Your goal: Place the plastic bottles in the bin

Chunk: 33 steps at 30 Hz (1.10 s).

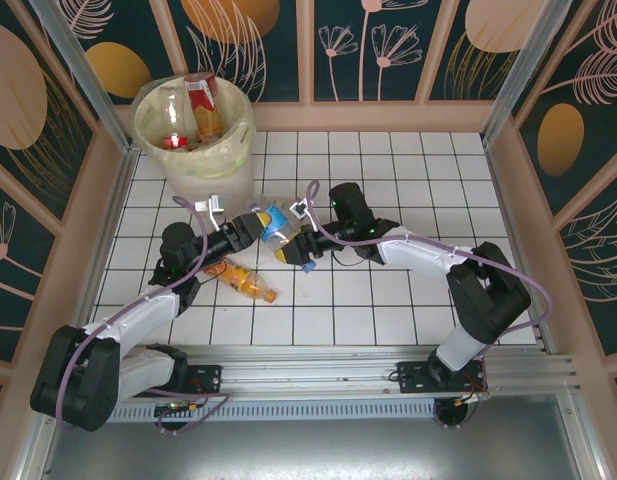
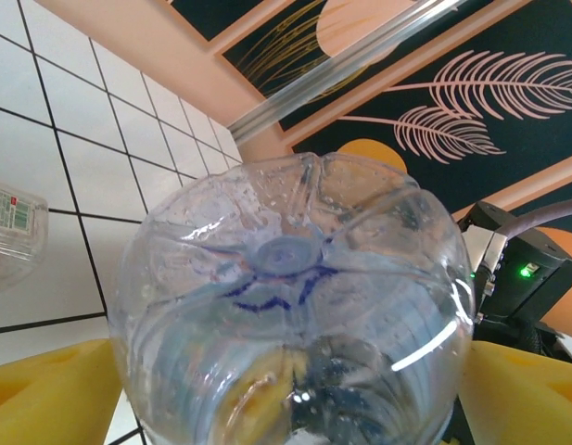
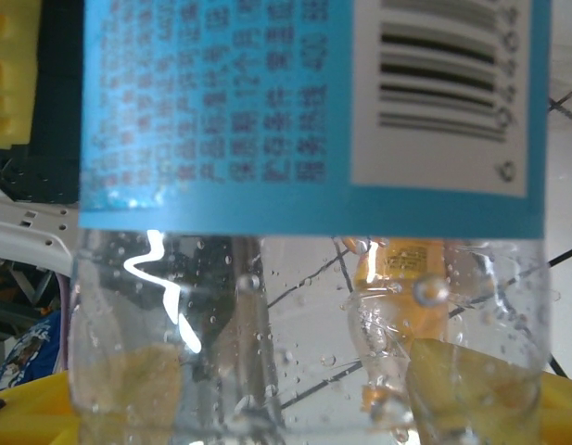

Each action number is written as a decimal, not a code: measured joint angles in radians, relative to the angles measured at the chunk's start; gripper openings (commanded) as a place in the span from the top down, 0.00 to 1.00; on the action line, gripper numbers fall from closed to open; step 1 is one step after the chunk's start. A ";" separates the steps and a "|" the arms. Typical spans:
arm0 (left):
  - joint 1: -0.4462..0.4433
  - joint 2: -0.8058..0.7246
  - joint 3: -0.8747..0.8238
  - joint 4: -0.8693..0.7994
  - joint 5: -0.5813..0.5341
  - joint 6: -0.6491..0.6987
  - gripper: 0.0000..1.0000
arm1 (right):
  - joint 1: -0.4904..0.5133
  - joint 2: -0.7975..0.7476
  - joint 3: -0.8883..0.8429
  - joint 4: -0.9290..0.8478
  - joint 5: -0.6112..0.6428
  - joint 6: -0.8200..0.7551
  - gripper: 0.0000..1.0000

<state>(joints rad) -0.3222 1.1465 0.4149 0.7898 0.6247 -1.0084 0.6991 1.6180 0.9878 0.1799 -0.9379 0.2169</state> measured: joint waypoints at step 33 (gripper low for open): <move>-0.002 -0.029 0.001 0.041 -0.005 -0.060 0.01 | 0.001 -0.028 -0.021 0.005 -0.008 0.003 0.42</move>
<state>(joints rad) -0.3241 1.1179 0.4156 0.8307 0.6197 -1.0679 0.7002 1.5902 0.9665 0.1848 -0.9463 0.2195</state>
